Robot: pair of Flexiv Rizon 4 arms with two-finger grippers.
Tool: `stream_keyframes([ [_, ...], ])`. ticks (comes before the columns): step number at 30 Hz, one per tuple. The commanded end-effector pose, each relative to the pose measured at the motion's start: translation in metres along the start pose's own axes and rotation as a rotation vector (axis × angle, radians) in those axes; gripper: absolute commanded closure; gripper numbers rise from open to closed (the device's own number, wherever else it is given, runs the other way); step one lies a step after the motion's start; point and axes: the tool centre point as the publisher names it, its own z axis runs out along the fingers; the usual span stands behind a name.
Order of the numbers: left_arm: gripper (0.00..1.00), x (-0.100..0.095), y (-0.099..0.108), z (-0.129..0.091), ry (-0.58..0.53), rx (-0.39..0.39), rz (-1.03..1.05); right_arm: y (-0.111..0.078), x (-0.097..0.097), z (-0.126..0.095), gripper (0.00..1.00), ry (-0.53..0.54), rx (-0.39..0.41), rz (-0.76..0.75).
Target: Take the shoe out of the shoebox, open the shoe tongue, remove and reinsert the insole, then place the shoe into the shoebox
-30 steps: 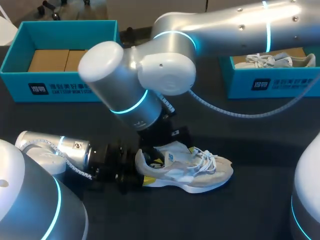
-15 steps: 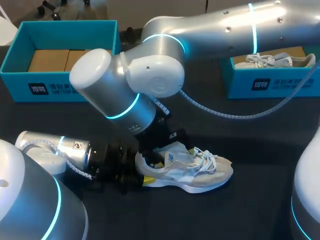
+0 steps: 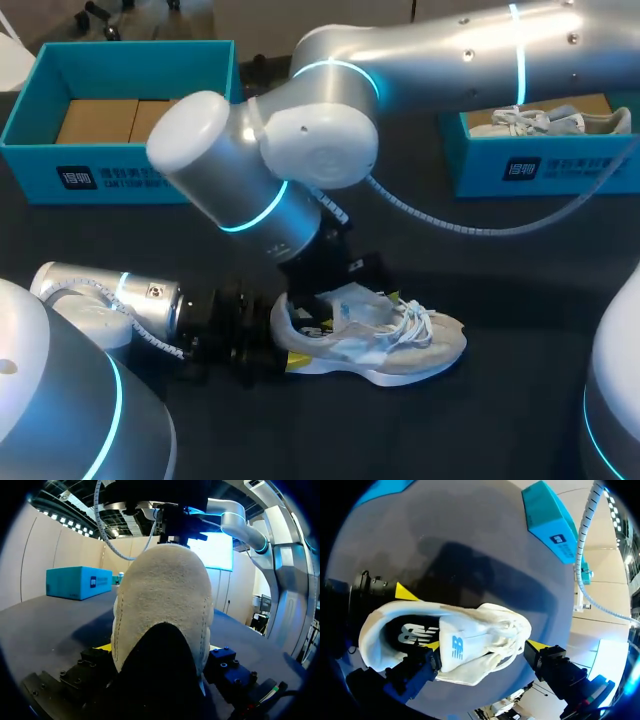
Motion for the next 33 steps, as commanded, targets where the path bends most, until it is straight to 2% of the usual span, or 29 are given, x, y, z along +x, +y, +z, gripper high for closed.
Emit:
stream_keyframes([
  [1, 1.0, 0.001, -0.001, -0.001, -0.002, -0.002, -0.001, -0.004, -0.013, 0.001, 0.0, 0.028, -0.002, 0.91],
  [9, 1.0, 0.001, -0.001, -0.001, -0.002, -0.002, -0.001, -0.004, -0.022, -0.004, 0.0, 0.069, 0.007, 0.949],
  [17, 1.0, 0.001, -0.001, -0.001, -0.002, -0.002, -0.001, -0.008, -0.018, -0.001, 0.0, 0.131, 0.021, 0.93],
  [27, 1.0, 0.001, -0.001, -0.001, -0.002, -0.002, -0.001, -0.009, -0.031, -0.001, 0.0, 0.186, 0.041, 0.901],
  [29, 1.0, 0.001, -0.001, -0.001, -0.002, -0.002, -0.001, -0.009, -0.032, -0.001, 0.03, 0.193, 0.043, 0.896],
  [30, 1.0, 0.001, -0.001, -0.001, -0.002, -0.002, -0.001, -0.009, -0.033, -0.001, 0.08, 0.2, 0.042, 0.893],
  [31, 1.0, 0.001, -0.001, -0.001, -0.002, -0.002, -0.001, -0.009, -0.033, -0.001, 0.22, 0.201, 0.041, 0.894],
  [32, 1.0, 0.001, -0.001, -0.001, -0.002, -0.002, -0.001, -0.008, -0.034, -0.001, 0.31, 0.206, 0.043, 0.893],
  [33, 1.0, 0.001, -0.001, -0.001, -0.002, -0.002, -0.001, -0.008, -0.034, 0.0, 0.33, 0.213, 0.044, 0.893],
])
